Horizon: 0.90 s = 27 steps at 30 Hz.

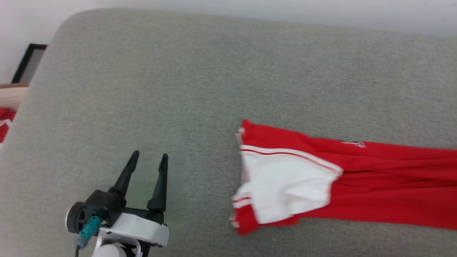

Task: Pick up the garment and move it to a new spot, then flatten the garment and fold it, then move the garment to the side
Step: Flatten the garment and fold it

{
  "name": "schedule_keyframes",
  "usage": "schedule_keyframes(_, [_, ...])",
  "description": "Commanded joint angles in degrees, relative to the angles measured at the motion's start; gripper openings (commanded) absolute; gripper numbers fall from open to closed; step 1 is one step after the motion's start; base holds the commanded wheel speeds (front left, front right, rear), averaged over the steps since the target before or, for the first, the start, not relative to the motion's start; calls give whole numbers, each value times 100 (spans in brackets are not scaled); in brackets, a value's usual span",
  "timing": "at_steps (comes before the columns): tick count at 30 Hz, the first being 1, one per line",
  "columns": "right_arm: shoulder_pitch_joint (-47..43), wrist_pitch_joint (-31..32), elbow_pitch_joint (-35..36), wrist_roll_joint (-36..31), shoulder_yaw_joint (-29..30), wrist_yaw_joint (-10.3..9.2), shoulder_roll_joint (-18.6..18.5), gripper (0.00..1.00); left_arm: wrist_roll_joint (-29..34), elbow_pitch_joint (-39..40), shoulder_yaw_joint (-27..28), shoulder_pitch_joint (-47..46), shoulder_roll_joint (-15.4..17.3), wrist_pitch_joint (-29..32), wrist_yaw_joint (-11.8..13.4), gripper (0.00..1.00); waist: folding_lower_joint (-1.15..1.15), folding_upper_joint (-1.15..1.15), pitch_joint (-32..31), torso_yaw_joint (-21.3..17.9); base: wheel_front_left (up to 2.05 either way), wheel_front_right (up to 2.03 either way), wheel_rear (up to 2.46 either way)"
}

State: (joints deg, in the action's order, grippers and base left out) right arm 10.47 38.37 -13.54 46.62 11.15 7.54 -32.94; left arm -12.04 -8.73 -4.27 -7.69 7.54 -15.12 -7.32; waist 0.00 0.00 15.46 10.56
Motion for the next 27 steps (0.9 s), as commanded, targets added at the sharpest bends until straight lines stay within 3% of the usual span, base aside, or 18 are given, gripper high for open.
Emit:
schedule_keyframes(1, [41,-98,-64,-70,262,-10,-84,0,34,0,35,58,-24,0,-18,100,0,0,75,-167,0,0,0])
schedule_keyframes(9, [-123,-523,-567,-364,1632,-10,-544,0,181,195,67,-26,-31,0,-17,100,0,0,222,-373,0,0,0])
schedule_keyframes(12, [-44,-596,-589,-408,1789,-10,-578,0,353,254,107,-82,-28,0,-17,100,0,0,250,-410,0,0,0])
schedule_keyframes(19, [-185,-310,341,-415,1118,-10,-321,0,683,491,276,-110,-166,0,-18,100,0,0,205,-414,0,0,0])
schedule_keyframes(27, [-248,126,1762,-414,128,-10,-67,0,824,337,96,-53,-248,1,-18,100,0,0,92,-250,0,0,0])
